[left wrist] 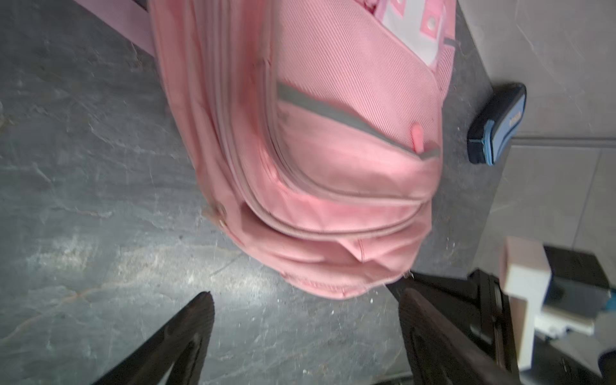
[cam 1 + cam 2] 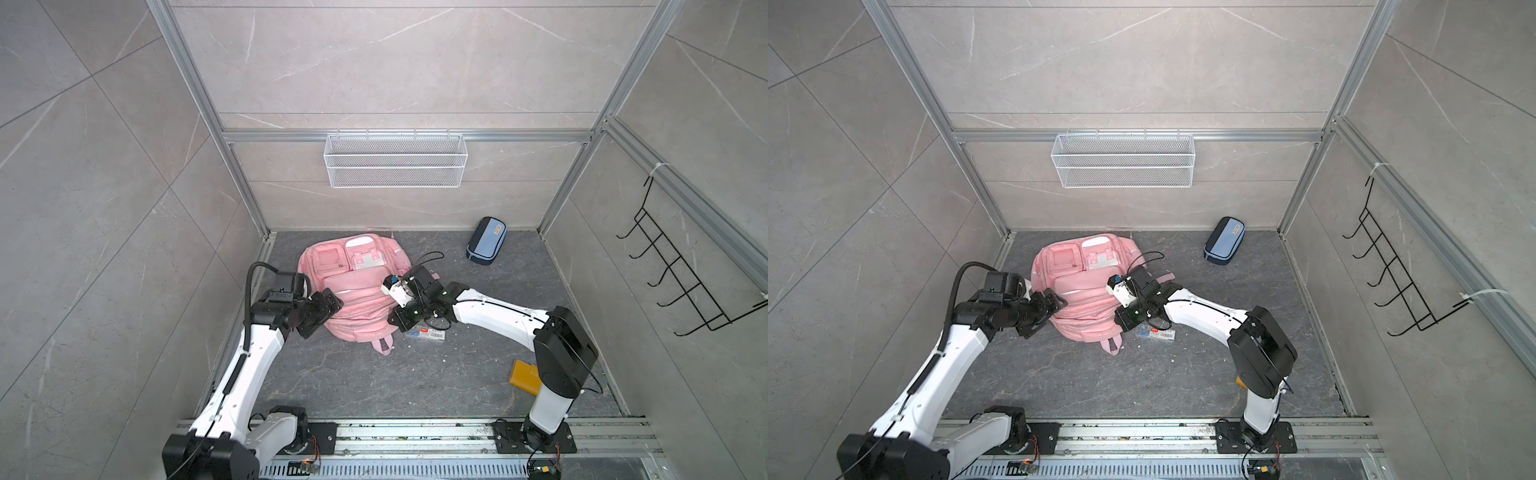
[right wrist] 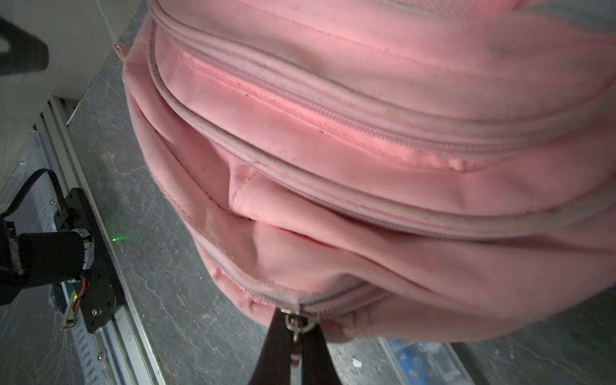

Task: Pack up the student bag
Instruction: 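Drag the zipper pull farther around the backpack with the right gripper while left holds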

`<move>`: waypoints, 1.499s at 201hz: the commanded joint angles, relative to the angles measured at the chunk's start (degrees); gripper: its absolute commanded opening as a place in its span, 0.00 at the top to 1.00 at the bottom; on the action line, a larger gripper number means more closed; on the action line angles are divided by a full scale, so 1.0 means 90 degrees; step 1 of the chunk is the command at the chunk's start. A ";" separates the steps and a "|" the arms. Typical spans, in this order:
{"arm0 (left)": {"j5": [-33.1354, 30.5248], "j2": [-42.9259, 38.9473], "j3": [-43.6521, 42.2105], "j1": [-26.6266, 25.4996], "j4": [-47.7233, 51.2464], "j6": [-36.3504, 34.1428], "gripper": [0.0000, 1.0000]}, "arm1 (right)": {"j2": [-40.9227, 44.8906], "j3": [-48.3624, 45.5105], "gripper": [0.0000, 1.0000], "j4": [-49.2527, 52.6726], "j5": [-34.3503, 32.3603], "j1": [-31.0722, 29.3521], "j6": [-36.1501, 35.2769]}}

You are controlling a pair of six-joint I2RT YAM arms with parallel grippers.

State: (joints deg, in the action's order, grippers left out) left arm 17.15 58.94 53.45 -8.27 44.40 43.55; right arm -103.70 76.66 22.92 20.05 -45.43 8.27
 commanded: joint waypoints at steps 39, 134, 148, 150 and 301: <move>0.0561 -0.0121 -0.1086 -0.0376 -0.1493 0.1787 0.07 | -0.0215 0.0514 1.00 -0.0354 0.0693 -0.0310 0.0293; 0.0129 0.1041 -0.1327 -0.0917 -0.2713 0.2270 0.91 | 0.0052 0.0047 1.00 -0.0818 0.0642 -0.0568 0.0606; 0.0032 0.1005 -0.1292 -0.0898 -0.2627 0.2230 1.00 | 0.0154 -0.0097 1.00 -0.0803 0.0436 -0.0567 0.0643; 0.0025 0.0999 -0.1286 -0.0890 -0.2614 0.2212 1.00 | 0.0169 -0.0114 1.00 -0.0790 0.0398 -0.0565 0.0653; -0.0304 -0.0228 -0.1235 -0.0138 -0.0623 0.0517 1.00 | -0.0551 0.0848 1.00 0.0941 -0.1296 0.1801 -0.0842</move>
State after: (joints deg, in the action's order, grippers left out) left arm 18.24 60.07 40.88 -12.12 30.11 55.61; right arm -105.12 78.78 28.56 16.71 -32.82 4.99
